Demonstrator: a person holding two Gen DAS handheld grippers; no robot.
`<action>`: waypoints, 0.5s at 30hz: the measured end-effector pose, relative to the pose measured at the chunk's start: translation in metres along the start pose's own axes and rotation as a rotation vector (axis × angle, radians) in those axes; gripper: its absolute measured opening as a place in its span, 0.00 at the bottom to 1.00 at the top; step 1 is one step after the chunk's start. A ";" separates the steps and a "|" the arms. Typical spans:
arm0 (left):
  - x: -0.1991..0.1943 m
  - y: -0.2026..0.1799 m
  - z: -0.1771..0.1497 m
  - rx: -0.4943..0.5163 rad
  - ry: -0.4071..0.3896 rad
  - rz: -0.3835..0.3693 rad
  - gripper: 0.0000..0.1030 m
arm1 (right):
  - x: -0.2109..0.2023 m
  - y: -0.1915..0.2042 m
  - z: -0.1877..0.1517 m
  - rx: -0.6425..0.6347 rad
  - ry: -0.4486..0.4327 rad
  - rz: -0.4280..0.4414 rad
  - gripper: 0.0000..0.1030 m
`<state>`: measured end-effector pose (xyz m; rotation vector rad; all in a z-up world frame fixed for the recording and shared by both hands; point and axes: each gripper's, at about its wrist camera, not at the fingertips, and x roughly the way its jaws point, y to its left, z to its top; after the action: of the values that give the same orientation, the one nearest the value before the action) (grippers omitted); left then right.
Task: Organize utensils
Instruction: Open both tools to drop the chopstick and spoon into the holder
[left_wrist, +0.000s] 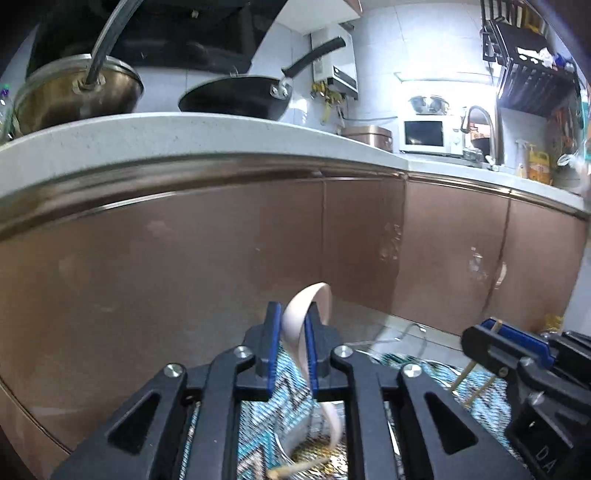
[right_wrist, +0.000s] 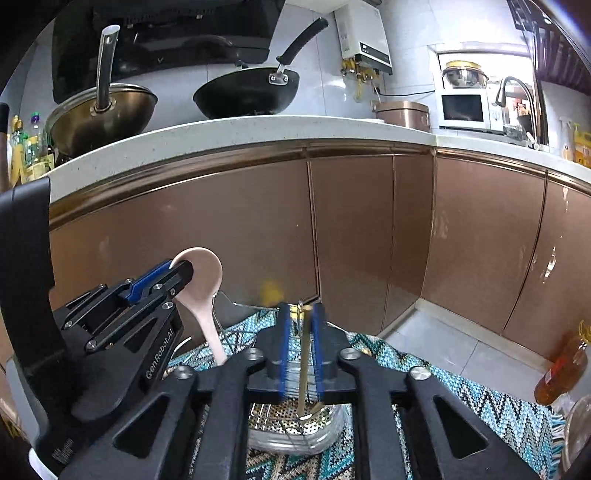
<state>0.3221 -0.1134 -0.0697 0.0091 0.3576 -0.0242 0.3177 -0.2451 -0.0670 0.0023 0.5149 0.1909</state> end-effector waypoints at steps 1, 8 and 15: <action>-0.004 0.002 0.002 -0.007 0.005 -0.018 0.19 | -0.002 0.000 0.000 0.001 0.001 -0.002 0.20; -0.068 0.015 0.040 -0.007 -0.060 -0.099 0.40 | -0.047 0.006 0.019 -0.015 -0.045 -0.026 0.30; -0.159 0.056 0.077 -0.035 -0.124 -0.121 0.46 | -0.131 0.018 0.044 -0.047 -0.134 -0.040 0.30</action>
<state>0.2012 -0.0552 0.0581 -0.0485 0.2338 -0.1377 0.2244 -0.2492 0.0368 -0.0403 0.3764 0.1627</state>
